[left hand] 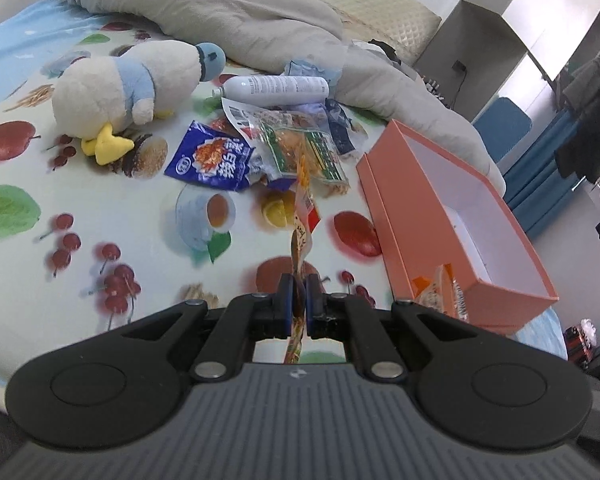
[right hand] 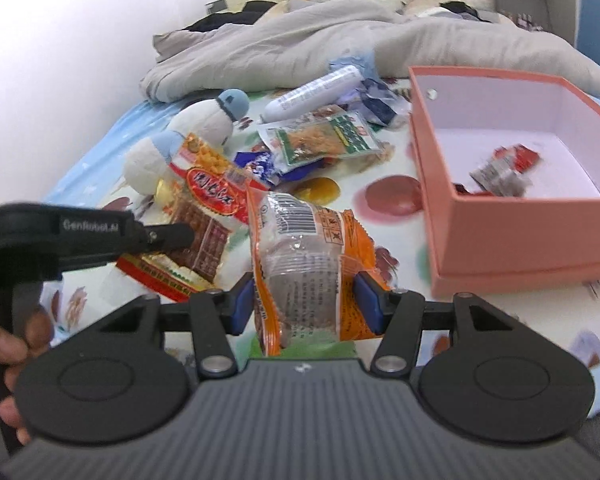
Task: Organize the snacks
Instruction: 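Lift both packets and carry them over the pink box, then open both tools to drop the packets into the pink box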
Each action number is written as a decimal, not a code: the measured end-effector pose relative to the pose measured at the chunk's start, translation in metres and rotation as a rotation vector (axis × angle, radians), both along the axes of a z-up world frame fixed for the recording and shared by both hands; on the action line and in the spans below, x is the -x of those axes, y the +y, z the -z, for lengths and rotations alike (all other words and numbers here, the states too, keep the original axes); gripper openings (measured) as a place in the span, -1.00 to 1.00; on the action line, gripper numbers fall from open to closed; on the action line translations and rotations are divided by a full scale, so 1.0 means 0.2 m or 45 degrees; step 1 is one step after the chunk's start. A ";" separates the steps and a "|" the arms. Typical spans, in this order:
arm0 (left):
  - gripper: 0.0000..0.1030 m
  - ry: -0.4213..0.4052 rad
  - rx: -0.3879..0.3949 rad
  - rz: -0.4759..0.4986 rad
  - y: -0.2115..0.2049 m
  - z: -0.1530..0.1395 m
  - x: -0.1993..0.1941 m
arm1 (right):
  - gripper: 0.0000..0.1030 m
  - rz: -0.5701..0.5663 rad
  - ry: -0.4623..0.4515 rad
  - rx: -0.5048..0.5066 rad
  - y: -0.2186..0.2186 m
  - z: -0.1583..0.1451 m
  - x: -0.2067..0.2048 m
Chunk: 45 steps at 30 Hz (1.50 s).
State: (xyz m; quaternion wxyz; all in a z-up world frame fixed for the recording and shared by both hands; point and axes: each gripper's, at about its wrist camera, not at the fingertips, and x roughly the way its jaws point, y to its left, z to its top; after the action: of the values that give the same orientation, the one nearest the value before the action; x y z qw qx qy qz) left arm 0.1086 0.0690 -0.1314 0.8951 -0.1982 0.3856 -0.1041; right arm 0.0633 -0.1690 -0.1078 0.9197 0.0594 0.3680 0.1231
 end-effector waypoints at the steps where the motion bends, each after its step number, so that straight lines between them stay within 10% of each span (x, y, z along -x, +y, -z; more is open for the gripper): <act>1: -0.86 0.002 -0.004 0.004 -0.01 0.00 0.02 | 0.09 0.003 0.002 0.002 -0.02 0.00 0.01; 33: -0.86 -0.322 0.087 0.271 -0.69 -0.66 -0.28 | 0.05 0.257 -0.295 -0.006 -0.60 -0.55 -0.12; 45: -0.86 -0.159 0.066 0.376 -1.00 -0.42 -0.70 | 0.04 0.336 -0.184 0.021 -0.84 -0.37 -0.44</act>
State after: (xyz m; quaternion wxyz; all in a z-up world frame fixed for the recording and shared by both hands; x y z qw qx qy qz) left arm 0.2483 -0.1314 -0.0476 0.8869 -0.1554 0.3513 -0.2566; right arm 0.1507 -0.3369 -0.0340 0.9525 0.0908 0.2907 0.0019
